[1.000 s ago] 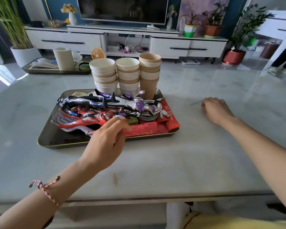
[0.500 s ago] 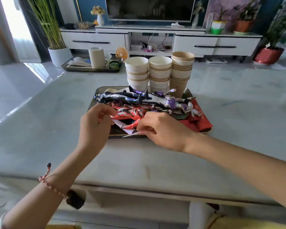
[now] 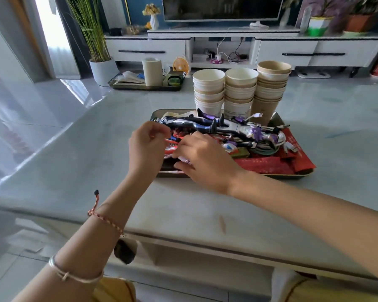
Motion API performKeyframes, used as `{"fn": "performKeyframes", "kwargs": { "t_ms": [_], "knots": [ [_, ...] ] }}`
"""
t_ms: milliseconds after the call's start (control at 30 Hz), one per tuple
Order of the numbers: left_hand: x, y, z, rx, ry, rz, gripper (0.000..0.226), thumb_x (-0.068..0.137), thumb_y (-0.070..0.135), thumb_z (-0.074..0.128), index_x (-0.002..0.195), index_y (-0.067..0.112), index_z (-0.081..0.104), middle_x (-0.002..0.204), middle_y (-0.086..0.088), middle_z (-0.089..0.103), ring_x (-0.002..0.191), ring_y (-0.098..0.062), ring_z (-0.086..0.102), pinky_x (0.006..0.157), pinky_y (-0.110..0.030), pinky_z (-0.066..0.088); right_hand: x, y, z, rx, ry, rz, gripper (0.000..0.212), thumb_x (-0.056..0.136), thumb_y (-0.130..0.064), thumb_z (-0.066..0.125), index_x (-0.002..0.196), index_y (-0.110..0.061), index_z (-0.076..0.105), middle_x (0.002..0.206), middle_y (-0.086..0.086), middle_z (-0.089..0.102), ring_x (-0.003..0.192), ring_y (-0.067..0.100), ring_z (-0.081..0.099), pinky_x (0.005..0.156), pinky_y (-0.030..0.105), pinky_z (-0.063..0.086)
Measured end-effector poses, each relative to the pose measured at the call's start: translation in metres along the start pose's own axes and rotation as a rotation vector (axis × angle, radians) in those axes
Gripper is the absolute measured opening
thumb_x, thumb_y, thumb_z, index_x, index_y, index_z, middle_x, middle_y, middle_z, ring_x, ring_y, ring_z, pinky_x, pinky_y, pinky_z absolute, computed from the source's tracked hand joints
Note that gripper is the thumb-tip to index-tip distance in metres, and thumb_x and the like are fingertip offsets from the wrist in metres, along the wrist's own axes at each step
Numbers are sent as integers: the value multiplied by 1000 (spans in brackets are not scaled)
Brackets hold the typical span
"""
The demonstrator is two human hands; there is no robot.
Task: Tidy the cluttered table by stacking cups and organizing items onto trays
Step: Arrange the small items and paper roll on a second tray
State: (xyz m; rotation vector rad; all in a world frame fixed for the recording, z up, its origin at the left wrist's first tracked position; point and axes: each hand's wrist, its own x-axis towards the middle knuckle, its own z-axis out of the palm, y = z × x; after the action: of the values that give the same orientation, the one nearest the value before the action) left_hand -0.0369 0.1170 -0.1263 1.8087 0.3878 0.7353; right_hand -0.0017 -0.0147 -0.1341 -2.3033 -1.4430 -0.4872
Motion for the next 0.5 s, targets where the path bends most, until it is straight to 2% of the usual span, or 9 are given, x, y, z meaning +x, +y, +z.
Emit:
{"fn": "performKeyframes", "kwargs": {
  "t_ms": [67,133,200,267,300,367,434,500],
  "knots": [
    [-8,8,8,-41,-10,87,38,70,-10,38,61,21,57,63,3,59,59,-12,55,63,-26,43,-10,11,-14,90,205,40,13,88,-11,58,86,-3,68,85,11,64,84,26,54,79,34,41],
    [-22,16,15,-59,-79,247,33,65,-7,37,59,20,54,59,5,56,59,-12,51,59,-25,41,-23,39,-32,96,498,163,11,86,-5,58,78,-2,65,78,9,62,75,19,52,71,26,41],
    [-34,21,21,20,-220,426,29,64,-6,39,60,16,56,61,13,56,61,-4,52,58,-19,41,-38,77,-50,65,725,395,10,85,-5,55,79,0,62,78,10,61,70,14,49,67,20,36],
    [-45,25,40,104,-401,556,27,67,-7,41,66,11,62,66,19,55,67,5,53,60,-7,38,-66,131,-70,9,787,739,13,85,-7,50,89,0,61,89,14,64,78,19,54,68,22,38],
    [-45,27,40,142,-461,568,27,68,-7,42,69,9,63,68,20,55,68,8,53,61,-4,37,-74,153,-71,3,725,902,18,85,-7,49,100,-1,59,100,15,63,88,25,57,75,27,40],
    [-49,31,57,131,-551,527,27,71,-8,44,73,8,65,68,20,55,67,8,53,60,-4,37,-105,192,-83,-59,449,1151,39,85,-4,51,124,-4,48,122,16,56,111,32,51,89,33,39],
    [-52,36,73,131,-596,507,28,74,-11,46,76,9,65,68,19,56,67,5,53,60,-8,39,-130,218,-89,-190,150,1184,59,83,1,52,139,-4,32,138,20,42,124,37,40,99,39,36],
    [-55,39,86,132,-625,509,29,75,-11,46,77,11,65,67,19,55,66,6,53,60,-7,38,-145,232,-89,-312,-106,1112,67,85,1,48,146,-6,20,151,17,26,135,34,29,107,39,28]
  ]
}}
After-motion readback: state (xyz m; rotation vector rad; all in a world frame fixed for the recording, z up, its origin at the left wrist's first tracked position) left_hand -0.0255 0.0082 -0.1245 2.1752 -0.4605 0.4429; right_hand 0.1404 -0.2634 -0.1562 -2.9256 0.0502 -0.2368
